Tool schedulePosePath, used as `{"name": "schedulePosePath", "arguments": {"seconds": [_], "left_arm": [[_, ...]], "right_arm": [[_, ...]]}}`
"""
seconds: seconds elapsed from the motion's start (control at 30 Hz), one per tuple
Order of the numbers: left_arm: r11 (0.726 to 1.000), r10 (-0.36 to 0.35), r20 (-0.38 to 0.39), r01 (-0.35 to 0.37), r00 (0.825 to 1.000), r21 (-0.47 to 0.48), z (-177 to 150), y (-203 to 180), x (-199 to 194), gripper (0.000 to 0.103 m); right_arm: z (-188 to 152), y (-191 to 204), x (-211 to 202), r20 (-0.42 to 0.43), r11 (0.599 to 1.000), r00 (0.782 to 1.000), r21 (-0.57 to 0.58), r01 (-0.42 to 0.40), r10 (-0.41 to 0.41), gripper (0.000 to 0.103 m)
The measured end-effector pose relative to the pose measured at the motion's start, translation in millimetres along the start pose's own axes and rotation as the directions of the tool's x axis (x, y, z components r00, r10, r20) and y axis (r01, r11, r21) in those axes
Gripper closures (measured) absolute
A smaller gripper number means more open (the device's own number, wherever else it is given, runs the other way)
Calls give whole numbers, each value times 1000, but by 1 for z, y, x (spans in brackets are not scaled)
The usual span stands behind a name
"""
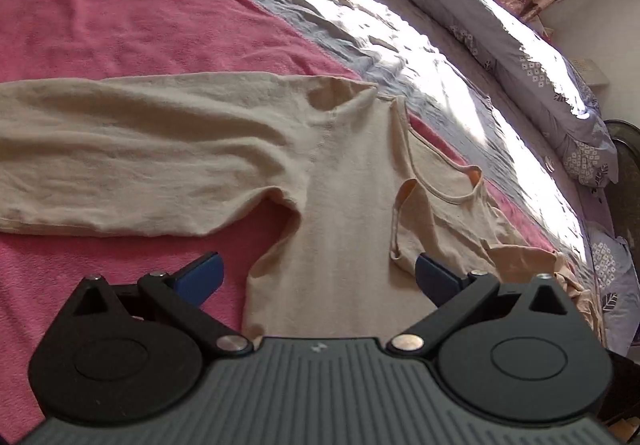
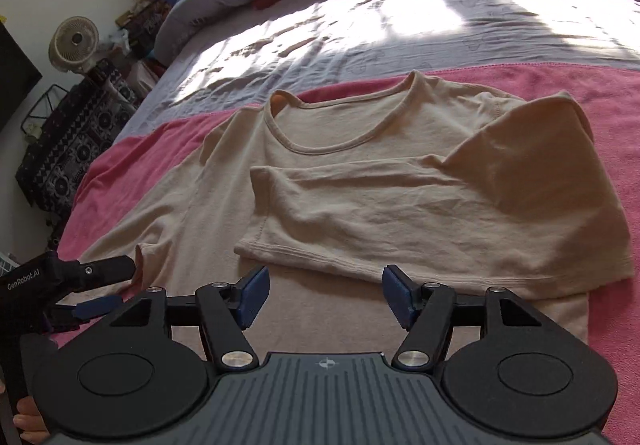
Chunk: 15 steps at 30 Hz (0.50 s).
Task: Fold clothes
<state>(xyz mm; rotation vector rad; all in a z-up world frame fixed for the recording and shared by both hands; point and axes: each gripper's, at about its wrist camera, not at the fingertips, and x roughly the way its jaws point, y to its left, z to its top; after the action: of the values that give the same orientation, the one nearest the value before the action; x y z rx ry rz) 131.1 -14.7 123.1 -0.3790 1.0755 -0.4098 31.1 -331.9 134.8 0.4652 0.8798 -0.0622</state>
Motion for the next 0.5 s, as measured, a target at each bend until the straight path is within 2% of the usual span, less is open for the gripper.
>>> {"name": "schedulePosePath", "arguments": {"seconds": [0.07,0.17,0.27,0.33,0.4,0.5], "left_arm": [[997,-51,-14,51,999,53,6,-27,22,1],[993,-72,-21,73,997,95,17,-61,55,1],[993,-31,14,29,999,110,24,-80,78,1],[988,-47,39,41,998,151,24,-88,86,2],[977,-47,61,33,997,209,22,-94,90,3],[954,-12,72,-10,997,299,18,-103,97,11]], "right_arm": [[-8,-14,-8,-9,999,999,9,49,-49,35],[-21,-34,-19,-24,992,992,22,123,-122,32],[-28,-49,-25,-36,986,986,36,165,-164,32],[-29,-54,-25,-41,984,985,48,170,-168,31],[-31,-59,-24,-46,983,984,60,174,-171,31],[-32,-67,-23,-53,981,983,78,180,-176,30]]}}
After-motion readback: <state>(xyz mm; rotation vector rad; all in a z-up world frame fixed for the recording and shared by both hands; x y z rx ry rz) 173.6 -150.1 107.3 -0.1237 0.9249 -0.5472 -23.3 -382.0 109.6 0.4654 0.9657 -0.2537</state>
